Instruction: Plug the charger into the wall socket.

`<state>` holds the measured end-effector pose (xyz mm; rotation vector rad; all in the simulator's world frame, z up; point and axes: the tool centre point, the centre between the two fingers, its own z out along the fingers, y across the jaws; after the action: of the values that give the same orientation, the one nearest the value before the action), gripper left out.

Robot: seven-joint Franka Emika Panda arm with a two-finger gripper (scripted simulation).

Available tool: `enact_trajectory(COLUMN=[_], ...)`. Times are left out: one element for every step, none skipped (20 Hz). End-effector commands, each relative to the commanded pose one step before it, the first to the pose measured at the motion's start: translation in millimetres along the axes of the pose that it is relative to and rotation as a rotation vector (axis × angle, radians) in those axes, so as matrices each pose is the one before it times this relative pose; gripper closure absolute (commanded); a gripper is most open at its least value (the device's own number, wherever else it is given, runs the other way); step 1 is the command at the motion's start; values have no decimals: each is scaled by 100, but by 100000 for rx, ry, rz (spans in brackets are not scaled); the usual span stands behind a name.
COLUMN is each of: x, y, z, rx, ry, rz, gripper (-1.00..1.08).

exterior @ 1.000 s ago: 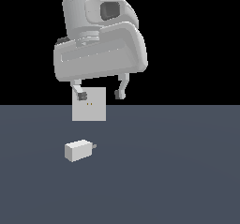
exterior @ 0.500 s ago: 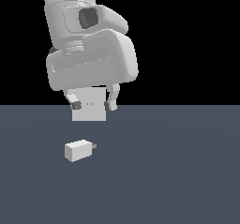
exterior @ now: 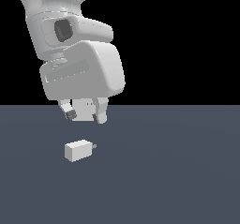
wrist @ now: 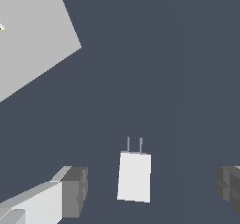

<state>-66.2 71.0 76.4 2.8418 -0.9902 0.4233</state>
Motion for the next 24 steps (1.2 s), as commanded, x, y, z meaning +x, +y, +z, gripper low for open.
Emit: enact_trajectory(x=[-347, -127, -118, -108, -98, -88, -77, -67, -56, -42, -34, -21, -3, 4, -10, -29, -49, -68, -72, -106, -108, -126, -142, -175], y=[-150, -55, -52, -48, -43, -39, -34, -30, -25, -18, -16, -10, 0, 6, 0, 1, 1, 2, 16, 2, 16, 16, 15, -2], z=[327, 115, 107, 99, 90, 82, 72, 63, 52, 41, 30, 18, 6, -31, 24, 73, 121, 170, 231, 266, 325, 372, 418, 452], rx=[-552, -197, -183, -170, -156, -141, -126, -109, -91, -73, -51, -31, -13, 55, 0, 0, 0, 0, -6, 0, -7, -7, -9, 0], ry=[942, 291, 265, 239, 213, 186, 160, 134, 108, 84, 57, 33, 14, -97, 0, 0, 0, 0, -29, 0, -27, -25, -23, 0], rz=[2485, 807, 744, 682, 619, 551, 485, 413, 341, 271, 186, 111, 45, -308, 0, 0, 0, 0, 39, 0, 40, 41, 42, 0], gripper=[-92, -92, -92, -92, -92, -92, -92, -92, -92, -92, -92, -92, -92, -92, -92, -92, -92, -92, -92, -92, -92, -92, -92, -92])
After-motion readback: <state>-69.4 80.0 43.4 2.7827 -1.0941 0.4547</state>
